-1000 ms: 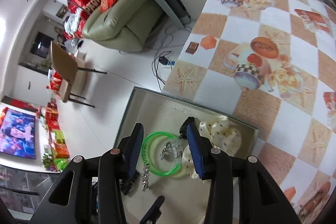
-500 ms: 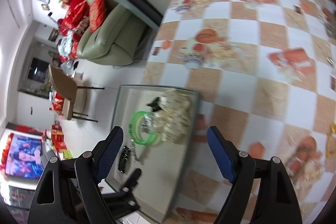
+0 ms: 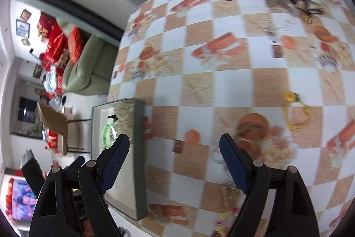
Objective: Organize jewelry
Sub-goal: 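Move both open grippers back over the table toward the remaining items, then grasp the brown braided bracelet with the left gripper while the right grasps the yellow flower hair tie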
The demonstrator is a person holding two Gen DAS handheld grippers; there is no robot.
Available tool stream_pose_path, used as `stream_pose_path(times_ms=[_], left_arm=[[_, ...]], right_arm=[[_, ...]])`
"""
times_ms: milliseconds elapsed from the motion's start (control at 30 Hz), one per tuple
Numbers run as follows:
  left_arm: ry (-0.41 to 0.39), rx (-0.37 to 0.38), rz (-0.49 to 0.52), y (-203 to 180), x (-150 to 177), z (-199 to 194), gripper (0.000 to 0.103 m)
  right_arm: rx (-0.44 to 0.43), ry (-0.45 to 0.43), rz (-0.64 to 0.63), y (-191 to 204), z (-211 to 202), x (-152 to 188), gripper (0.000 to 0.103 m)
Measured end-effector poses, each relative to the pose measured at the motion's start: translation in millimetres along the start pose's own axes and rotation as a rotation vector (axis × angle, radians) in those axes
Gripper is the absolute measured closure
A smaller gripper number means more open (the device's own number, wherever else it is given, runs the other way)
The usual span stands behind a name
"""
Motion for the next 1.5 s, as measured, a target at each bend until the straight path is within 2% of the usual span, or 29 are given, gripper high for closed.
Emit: stream_pose_path(times_ms=[300,500,700,1100,1200,1433,1500], left_arm=[[0.025,0.042,0.074,-41.8,-7.9,9.1,0.000],[0.060,0.080,0.142,-75.1,-6.7,21.4,0.000],[0.084,0.108,0.180,-104.4,-9.0,34.3,0.000],[0.070,0.131,0.308,-161.2,-28.9,62.6,0.000],[0.073,0.131,0.336,-172.1,-31.6,69.3,0.004],[0.080,0.149,0.382,-193.2,-34.1,78.9,0.005],[0.083,0.145,0.400,-199.0,-33.2,81.4,0.010]], right_arm=[[0.055,-0.081,0.075,-56.5,-29.3,14.4,0.017],[0.134,-0.017,0.137,-99.5,-31.9,18.5,0.017],[0.201,0.003,0.167,-130.0,-31.4,21.0,0.017],[0.345,0.007,0.074,-146.5,-20.6,-1.4,0.018],[0.363,0.012,0.056,-150.6,-13.1,-7.7,0.022],[0.392,0.027,0.015,-154.2,1.6,-19.5,0.031],[0.404,0.032,-0.009,-152.4,6.4,-21.9,0.034]])
Point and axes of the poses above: each gripper's, at about its wrist camera, not at the fingertips, and z roughly the way its jaws point, y to its left, x to its underside, the point moved 2 cm from there along z, roughly the way its jaws point, and after that the axes turned 7 degrees about y, right-handed, at the moved point
